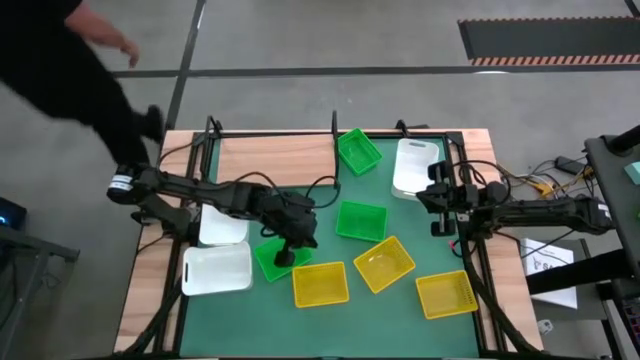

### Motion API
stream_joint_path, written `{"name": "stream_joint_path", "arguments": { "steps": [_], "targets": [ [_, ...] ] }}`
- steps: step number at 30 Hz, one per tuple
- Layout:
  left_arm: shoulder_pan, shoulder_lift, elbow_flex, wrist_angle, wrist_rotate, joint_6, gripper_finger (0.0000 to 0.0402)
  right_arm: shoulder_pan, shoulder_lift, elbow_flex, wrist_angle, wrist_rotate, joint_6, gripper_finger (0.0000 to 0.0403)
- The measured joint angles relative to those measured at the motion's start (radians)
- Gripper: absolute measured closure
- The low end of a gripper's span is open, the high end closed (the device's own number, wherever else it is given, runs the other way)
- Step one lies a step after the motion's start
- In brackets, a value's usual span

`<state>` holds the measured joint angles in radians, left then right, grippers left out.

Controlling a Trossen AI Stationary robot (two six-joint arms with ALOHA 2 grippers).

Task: Stack baskets on shelf by color
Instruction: Put the bottom left green bin on the shelf

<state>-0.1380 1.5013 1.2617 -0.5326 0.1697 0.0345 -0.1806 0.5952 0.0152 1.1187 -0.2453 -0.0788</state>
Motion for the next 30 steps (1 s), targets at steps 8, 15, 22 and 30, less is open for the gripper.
{"name": "stream_joint_path", "arguments": {
  "steps": [8,15,22,30],
  "targets": [
    [-0.129,0.002,-0.003,-0.199,-0.115,0.009,0.0398,0.0,0.029,0.009,-0.016,0.001,0.021,0.0394],
    [-0.234,0.02,-0.01,-0.312,-0.268,0.179,0.0398,0.0,0.03,0.009,-0.024,0.001,0.02,0.0394],
    [-0.242,0.058,-0.013,-0.473,-0.243,0.321,0.0358,0.0,0.029,0.01,-0.051,0.001,0.022,0.0394],
    [-0.258,0.068,-0.022,-0.459,-0.075,0.338,0.0232,0.0,0.03,0.01,-0.057,0.001,0.026,0.0394]
  ]
}}
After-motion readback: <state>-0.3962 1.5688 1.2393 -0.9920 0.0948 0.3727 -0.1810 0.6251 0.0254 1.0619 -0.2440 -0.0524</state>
